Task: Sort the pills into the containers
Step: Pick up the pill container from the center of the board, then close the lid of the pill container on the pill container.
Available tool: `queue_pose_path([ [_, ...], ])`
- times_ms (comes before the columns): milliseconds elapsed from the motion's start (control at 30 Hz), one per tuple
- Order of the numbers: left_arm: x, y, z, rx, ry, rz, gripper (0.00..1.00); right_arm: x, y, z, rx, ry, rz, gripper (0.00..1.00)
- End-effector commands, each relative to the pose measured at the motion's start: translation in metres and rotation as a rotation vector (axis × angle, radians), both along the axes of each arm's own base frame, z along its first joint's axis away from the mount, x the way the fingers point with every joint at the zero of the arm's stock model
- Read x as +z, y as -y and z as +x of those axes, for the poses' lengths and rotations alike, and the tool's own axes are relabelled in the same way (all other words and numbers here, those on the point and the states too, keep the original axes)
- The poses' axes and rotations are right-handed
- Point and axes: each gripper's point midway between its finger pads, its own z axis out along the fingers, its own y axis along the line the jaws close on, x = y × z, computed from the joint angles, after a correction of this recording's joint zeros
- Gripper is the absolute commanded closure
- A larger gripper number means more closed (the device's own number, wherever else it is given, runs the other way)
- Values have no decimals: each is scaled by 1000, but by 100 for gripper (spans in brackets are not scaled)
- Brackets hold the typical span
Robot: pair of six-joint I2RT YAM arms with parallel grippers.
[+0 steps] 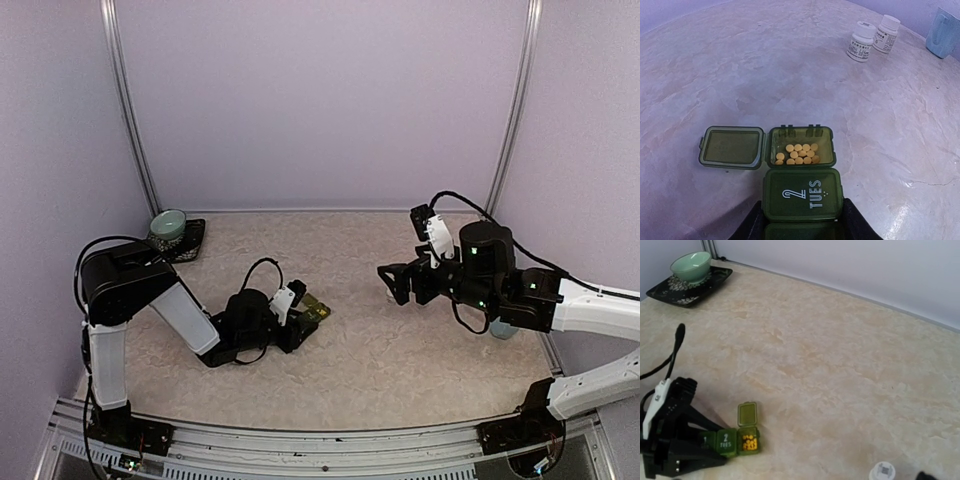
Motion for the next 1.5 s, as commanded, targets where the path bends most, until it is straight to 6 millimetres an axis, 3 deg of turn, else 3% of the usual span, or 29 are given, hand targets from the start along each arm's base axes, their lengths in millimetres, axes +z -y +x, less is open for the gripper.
queue_pose_path([
  [0, 9, -2, -7, -26, -1, -1, 68, 6, -1, 5, -1, 11, 13, 0],
  [367, 66, 15, -33, -69, 60, -3, 68, 7, -18, 2, 103, -49, 28, 0],
  [667, 117, 34, -82, -148, 97, -32, 68, 1, -44, -14, 363, -194, 137, 0],
  [967, 150, 33, -126, -194, 106, -50, 68, -5, -64, -32, 592, -351, 229, 0],
  [1267, 166, 34, -152, -246, 103, -66, 67, -11, -90, -61, 872, -525, 326, 4],
  [1467, 168, 41, -160, -277, 103, -56, 67, -11, -98, -83, 999, -569, 358, 0],
])
